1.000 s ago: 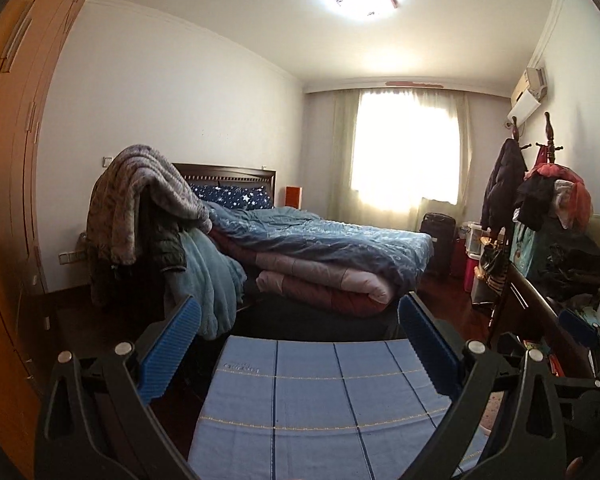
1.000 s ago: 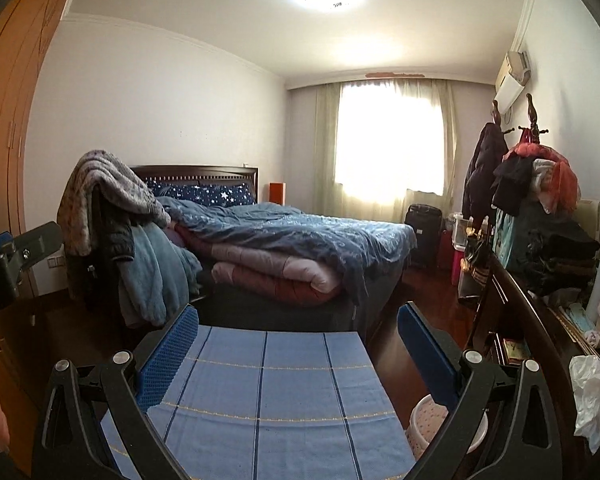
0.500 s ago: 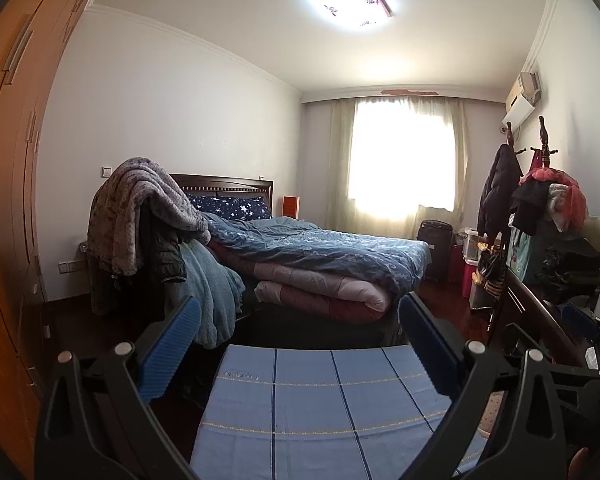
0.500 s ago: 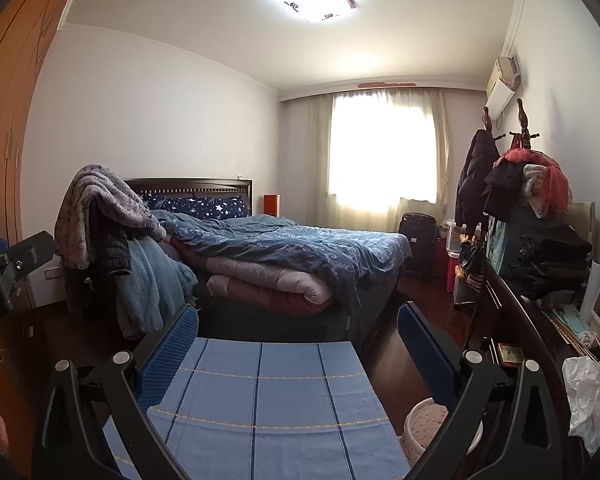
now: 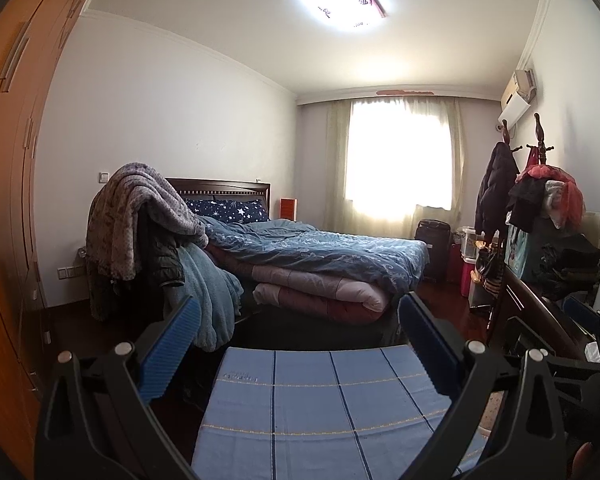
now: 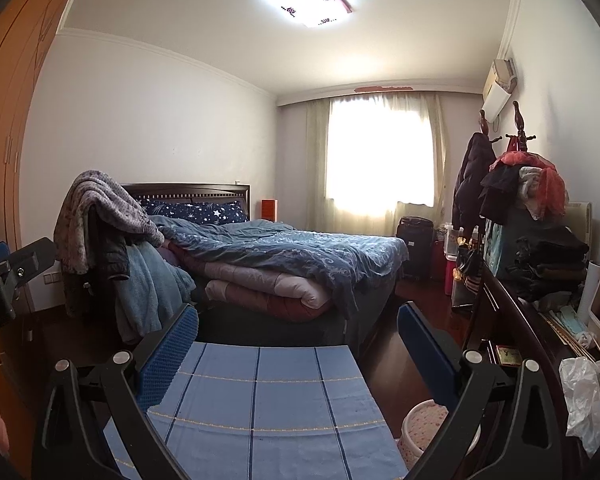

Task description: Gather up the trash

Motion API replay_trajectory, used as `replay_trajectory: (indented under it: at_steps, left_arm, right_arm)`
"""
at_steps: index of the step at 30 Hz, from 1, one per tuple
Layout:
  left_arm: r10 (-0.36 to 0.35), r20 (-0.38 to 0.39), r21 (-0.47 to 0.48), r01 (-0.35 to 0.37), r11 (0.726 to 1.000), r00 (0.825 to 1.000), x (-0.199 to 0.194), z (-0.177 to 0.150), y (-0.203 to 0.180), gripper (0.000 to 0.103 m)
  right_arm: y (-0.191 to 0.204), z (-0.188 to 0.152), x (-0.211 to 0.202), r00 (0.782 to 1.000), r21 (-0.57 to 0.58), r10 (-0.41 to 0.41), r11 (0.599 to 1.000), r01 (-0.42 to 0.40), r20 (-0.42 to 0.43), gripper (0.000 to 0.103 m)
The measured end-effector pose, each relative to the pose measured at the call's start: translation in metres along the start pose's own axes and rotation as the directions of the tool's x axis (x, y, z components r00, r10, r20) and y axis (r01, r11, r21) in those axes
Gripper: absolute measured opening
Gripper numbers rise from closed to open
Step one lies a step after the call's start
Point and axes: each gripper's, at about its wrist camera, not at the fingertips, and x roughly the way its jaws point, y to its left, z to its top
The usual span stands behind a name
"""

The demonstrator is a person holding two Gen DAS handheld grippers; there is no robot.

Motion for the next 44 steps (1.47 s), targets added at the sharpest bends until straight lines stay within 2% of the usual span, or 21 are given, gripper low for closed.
replay_trajectory:
  at_steps: [34, 39, 44]
  left_arm:
    - [-0.051, -0.005, 0.015, 0.051, 0.999, 0.999, 0.02, -0.003, 0.014, 0.1]
    - [-0.055, -0.039, 0.013, 0.055, 0.998, 0.998, 0.036, -0.008, 0.014, 0.1]
    - [-0.057, -0.12, -0.005, 0.057, 0.998, 0.991, 0.067, -0.021, 0.018, 0.099]
  right_arm:
    - [-0.002, -0.011, 0.011, 0.999, 0.001, -0.002, 1.0, 0.002, -0.035, 0.099]
    - [-0.004, -0.015, 0.024, 0.998, 0.007, -0.005, 1.0, 0.005, -0.06, 0.099]
    - [-0.007, -0.027, 0.048, 0.991, 0.019, -0.006, 1.0, 0.008, -0.134, 0.099]
